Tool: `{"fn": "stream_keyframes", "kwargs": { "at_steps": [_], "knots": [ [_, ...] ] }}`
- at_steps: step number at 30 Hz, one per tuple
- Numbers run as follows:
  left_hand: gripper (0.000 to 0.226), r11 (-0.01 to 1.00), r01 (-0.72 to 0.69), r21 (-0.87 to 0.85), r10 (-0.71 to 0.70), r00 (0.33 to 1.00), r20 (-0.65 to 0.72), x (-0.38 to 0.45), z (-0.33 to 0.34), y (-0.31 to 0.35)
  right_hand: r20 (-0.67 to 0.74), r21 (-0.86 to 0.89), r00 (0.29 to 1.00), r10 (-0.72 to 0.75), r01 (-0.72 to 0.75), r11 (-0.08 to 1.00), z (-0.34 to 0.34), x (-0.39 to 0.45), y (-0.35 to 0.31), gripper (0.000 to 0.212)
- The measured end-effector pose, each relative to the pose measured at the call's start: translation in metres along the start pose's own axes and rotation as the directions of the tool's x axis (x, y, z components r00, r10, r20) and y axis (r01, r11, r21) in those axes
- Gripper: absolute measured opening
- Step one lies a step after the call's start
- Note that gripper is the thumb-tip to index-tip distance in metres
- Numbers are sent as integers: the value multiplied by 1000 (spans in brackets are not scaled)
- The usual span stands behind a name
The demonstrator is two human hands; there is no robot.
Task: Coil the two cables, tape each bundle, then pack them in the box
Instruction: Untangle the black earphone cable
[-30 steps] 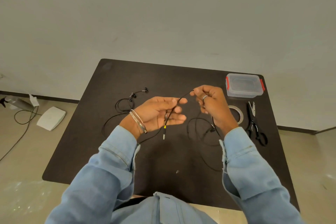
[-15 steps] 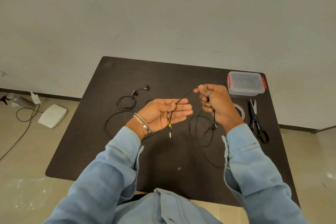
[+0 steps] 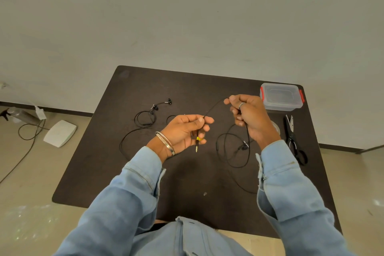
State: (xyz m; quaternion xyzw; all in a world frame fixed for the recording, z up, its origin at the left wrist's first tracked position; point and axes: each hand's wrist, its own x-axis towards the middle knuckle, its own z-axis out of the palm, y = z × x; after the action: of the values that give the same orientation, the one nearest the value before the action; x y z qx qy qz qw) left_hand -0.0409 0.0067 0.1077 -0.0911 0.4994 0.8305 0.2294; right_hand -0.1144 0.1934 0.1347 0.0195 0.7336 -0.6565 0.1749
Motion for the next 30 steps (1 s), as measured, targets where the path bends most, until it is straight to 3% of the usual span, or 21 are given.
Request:
{"fn": "stream_keyframes", "kwargs": {
  "at_steps": [6,12,18,21,25,30],
  "knots": [
    [24,996,28,-84,-28,1000,-1,-2,1,1,53,-34,999,7,-5,999,4,-4,3,24],
    [28,987,-65,-145,67,998,9,-7,3,7,76,-143,997,6,5,990,8,0,20,24],
    [30,940,-202,-274,201,979,-32,-7,0,12,334,-256,942,-26,117,959,28,-16,44,27],
    [31,952,-225,-209,219,974,-51,-7,-9,11,438,-365,899,-12,190,911,34,-24,45,18],
    [41,965,-243,-97,235,968,-91,-4,-17,6,540,-518,842,16,317,794,37,-34,40,23],
    [59,958,-190,214,217,970,-112,2,-19,-5,625,-621,775,91,423,660,32,-37,19,21]
  ]
}}
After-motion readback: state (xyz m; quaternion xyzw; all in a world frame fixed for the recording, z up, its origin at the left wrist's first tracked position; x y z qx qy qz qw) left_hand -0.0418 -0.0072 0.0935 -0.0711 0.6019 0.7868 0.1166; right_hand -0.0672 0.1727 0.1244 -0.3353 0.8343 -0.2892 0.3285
